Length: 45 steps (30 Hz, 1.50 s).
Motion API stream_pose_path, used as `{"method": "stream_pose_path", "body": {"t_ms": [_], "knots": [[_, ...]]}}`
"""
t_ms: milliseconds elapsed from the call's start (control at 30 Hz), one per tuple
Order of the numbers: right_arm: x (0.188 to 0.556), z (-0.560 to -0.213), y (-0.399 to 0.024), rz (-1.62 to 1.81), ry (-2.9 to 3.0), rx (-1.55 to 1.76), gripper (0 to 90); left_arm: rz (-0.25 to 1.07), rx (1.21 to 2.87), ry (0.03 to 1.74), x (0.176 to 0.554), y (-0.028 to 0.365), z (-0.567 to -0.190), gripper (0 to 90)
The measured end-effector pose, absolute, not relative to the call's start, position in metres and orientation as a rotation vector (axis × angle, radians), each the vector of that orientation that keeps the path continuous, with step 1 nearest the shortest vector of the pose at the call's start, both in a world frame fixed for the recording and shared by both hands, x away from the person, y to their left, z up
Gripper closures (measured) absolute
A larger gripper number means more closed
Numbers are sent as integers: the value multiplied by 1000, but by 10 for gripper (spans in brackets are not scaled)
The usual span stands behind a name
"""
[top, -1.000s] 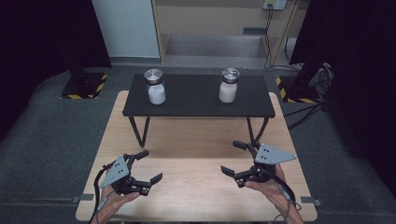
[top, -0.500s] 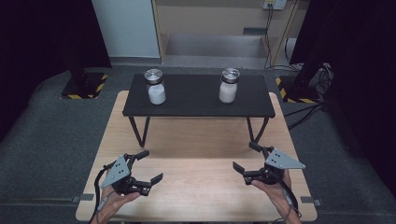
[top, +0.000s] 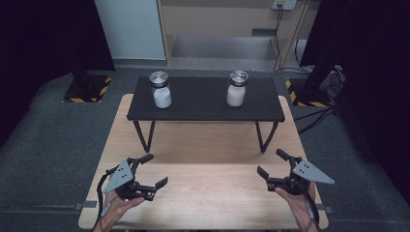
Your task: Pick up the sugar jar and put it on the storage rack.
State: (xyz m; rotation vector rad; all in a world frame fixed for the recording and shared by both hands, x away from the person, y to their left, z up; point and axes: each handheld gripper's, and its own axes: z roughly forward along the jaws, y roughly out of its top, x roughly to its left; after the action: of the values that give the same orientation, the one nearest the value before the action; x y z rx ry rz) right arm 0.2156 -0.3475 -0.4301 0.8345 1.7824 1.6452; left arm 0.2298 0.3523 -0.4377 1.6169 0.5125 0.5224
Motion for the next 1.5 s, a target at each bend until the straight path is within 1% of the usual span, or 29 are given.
{"method": "stream_pose_path", "body": {"t_ms": [167, 333, 1500], "knots": [[204, -435, -361, 1641, 1750, 870, 56, 528, 1609, 514, 232, 352, -438, 57], [201, -436, -361, 1649, 1725, 883, 56, 529, 1609, 511, 232, 352, -438, 57], [201, -444, -365, 1661, 1726, 901, 71, 538, 1616, 505, 230, 350, -438, 57]]}}
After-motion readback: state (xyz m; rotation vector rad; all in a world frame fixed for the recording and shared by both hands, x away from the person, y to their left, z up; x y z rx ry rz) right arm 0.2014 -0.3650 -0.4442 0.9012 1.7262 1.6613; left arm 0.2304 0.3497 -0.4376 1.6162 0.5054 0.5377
